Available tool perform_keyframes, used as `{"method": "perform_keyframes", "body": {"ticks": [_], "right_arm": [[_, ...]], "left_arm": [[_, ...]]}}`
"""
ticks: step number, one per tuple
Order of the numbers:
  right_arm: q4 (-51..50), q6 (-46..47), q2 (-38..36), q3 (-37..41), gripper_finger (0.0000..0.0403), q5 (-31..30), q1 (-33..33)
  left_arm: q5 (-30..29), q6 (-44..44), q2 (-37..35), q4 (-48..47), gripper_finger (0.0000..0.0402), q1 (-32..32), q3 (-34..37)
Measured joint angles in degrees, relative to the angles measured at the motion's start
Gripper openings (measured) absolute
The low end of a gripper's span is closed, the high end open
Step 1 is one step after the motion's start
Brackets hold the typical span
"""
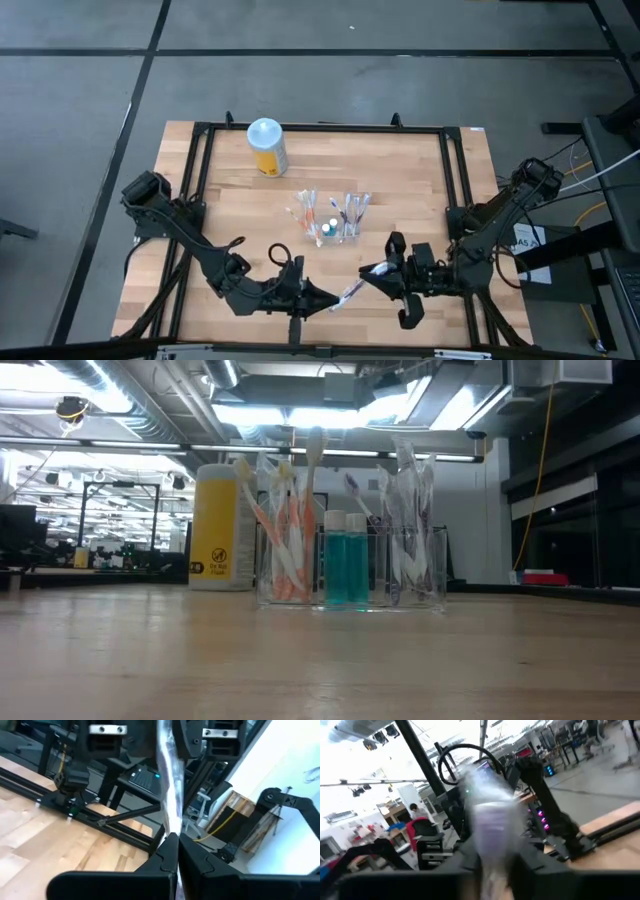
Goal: Pick & Place toothbrushing station
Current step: Put the white and violet toothbrush into the right compartment of the transparent organizer
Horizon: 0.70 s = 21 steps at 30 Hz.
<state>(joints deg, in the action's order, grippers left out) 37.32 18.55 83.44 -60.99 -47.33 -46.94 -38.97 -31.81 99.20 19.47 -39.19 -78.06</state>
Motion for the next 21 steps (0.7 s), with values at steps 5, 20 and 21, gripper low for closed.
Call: {"method": "perform_keyframes", "body": {"ticks": [5,20,21], "right_arm": [[-1.5,-6.3,0.0,-2.5,0.0018,-1.8,-0.7],[-13.7,-7.0,-4.0,-4.1,0.0015,-8.4,-2.2],[-15.8,-6.5,-4.5,-4.1,0.0015,-9.0,-2.1]], "left_arm": [[-3.2,1.2,0.0,-0.6,0.0002,-0.7,-0.1],[-9.1,1.6,-7.2,-20.9,0.0137,-8.8,0.0],[-10.6,-0.3,-7.7,-24.3,0.0143,-9.9,0.0]]}}
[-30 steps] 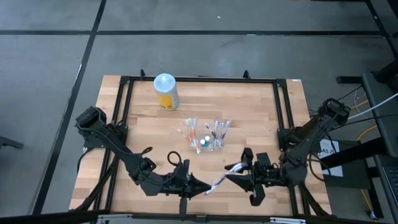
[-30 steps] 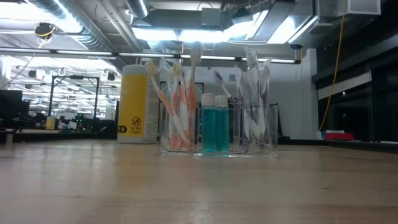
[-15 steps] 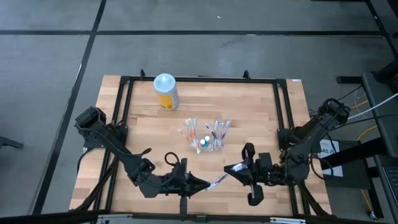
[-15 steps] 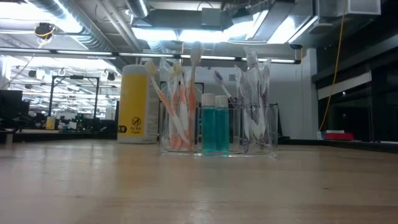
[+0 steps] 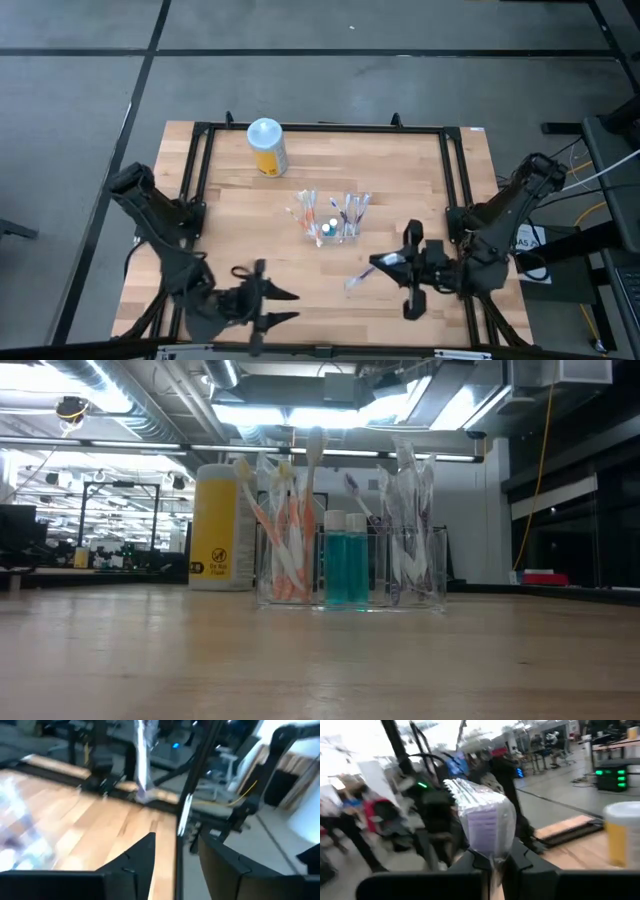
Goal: Pick & Place toothbrushing station
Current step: Put the white and violet toothbrush into the right compartment of the transparent organizer
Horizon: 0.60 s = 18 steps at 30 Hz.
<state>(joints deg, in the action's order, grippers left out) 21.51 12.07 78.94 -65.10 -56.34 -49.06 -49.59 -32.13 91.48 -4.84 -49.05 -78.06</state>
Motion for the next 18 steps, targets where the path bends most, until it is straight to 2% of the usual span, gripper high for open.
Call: {"method": "perform_keyframes", "body": {"ticks": [4,8,11,18], "right_arm": [[-11.6,2.2,-1.0,0.0,0.0015,-1.1,3.2],[-24.3,7.9,-1.1,0.0,0.0015,2.7,8.9],[-32.3,11.8,-1.1,0.0,0.0015,5.3,12.8],[-33.1,14.7,-2.2,7.3,0.0015,8.9,18.9]], "left_arm": [[-4.3,-5.7,-0.8,-9.2,0.0151,-3.5,0.0],[-3.6,-13.9,0.8,-16.5,0.0144,-4.2,0.0],[-1.7,-17.5,1.9,-18.4,0.0137,-4.1,0.0],[1.8,-21.0,4.0,-20.6,0.0124,-4.6,0.0]]}}
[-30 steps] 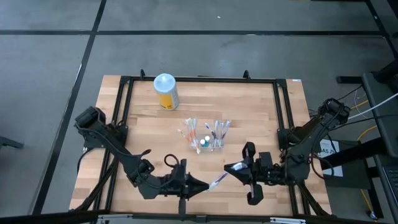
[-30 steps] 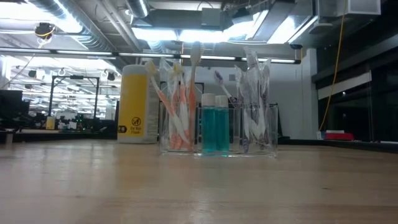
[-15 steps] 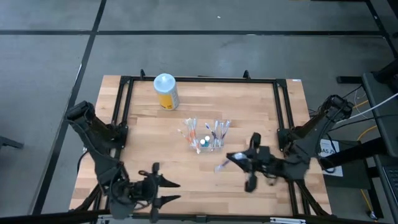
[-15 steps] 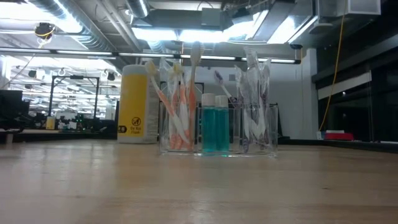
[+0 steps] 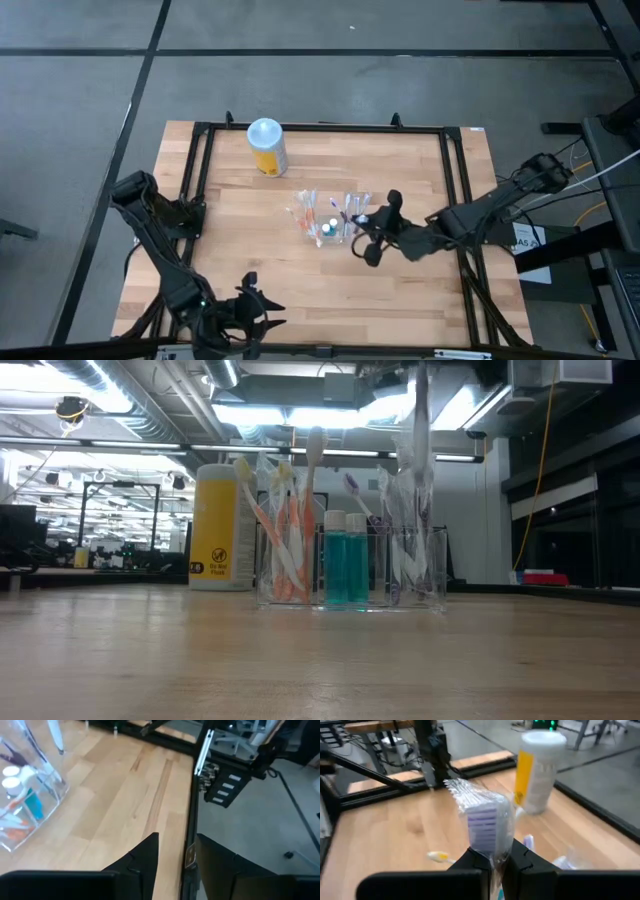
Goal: Pick & Place toothbrushing station
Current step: Put the white and violet toothbrush into the right compartment of the transparent organizer
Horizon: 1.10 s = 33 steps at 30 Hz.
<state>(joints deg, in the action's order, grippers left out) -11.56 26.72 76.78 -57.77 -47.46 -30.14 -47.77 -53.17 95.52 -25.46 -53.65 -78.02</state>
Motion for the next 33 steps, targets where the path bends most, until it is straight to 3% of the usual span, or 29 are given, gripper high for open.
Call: {"method": "perform_keyframes", "body": {"ticks": [7,15,24,33], "right_arm": [[15.7,-3.8,-2.7,10.0,0.0015,-0.8,3.5],[25.0,-2.4,-2.4,20.1,0.0015,2.9,6.6],[31.5,-0.2,-0.1,26.4,0.0015,6.6,8.1],[35.5,-0.5,4.7,26.6,0.0015,11.1,9.9]], "left_arm": [[1.5,-1.7,0.2,-0.5,0.0117,-0.5,0.0],[2.8,-4.0,0.2,-0.7,0.0116,-0.7,0.0],[4.5,-6.1,0.2,-1.4,0.0116,-0.2,0.0],[4.9,-6.9,0.2,-1.6,0.0116,0.2,0.0]]}}
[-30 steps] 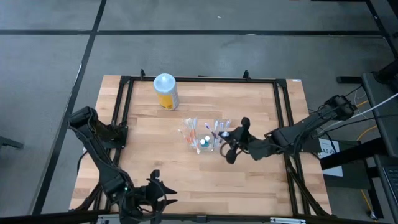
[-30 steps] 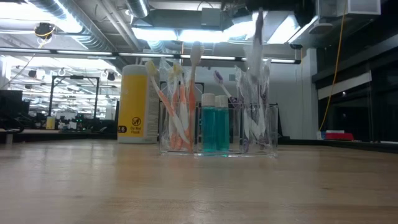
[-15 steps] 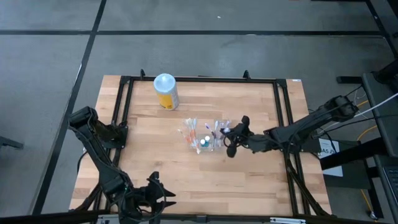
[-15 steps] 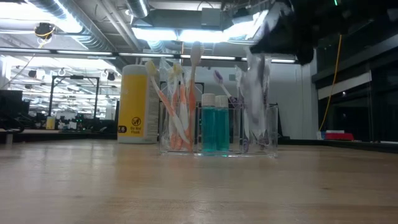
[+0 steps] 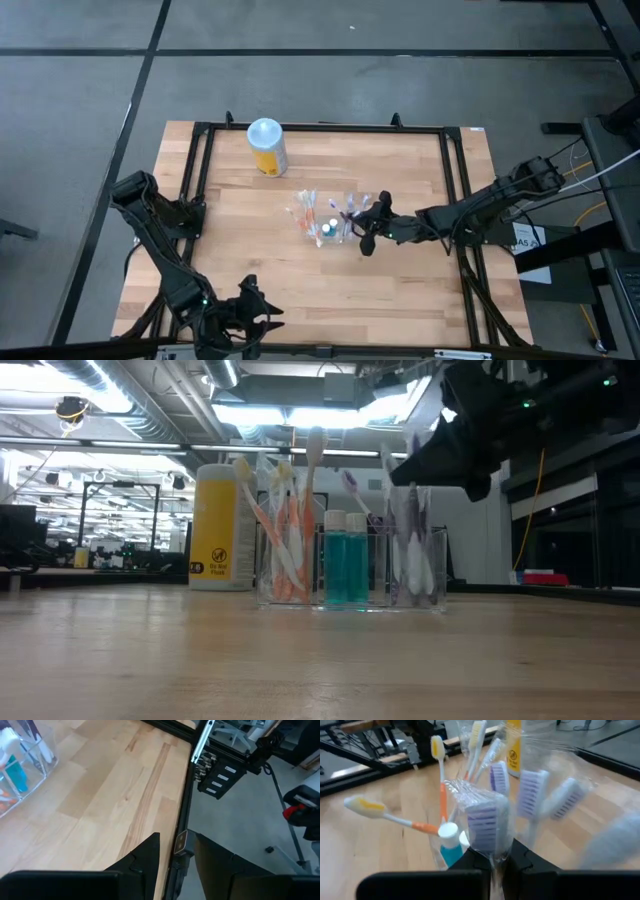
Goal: Pick & Place toothbrushing station
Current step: Put the white and violet toothbrush into the right compartment of the transparent organizer
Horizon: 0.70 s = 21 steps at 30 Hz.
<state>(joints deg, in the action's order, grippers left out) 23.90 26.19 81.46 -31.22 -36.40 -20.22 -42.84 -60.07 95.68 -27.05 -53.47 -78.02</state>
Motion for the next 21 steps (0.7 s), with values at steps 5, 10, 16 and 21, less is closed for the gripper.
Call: {"method": "perform_keyframes", "body": {"ticks": [5,10,16,21], "right_arm": [[4.6,-1.3,1.8,0.0,0.0028,2.4,1.1],[7.1,-0.2,1.8,0.0,0.0112,1.5,1.8],[9.3,0.5,1.7,0.0,0.0189,3.0,1.7],[9.7,2.1,1.1,0.0,0.0225,3.1,1.6]], "left_arm": [[-0.4,-0.9,0.0,-0.1,0.0116,0.0,0.0],[-0.8,-1.7,0.0,0.0,0.0116,0.0,0.0],[-0.9,-1.4,0.0,0.0,0.0116,0.0,0.0],[-0.9,-1.3,0.0,0.1,0.0116,-0.2,0.0]]}}
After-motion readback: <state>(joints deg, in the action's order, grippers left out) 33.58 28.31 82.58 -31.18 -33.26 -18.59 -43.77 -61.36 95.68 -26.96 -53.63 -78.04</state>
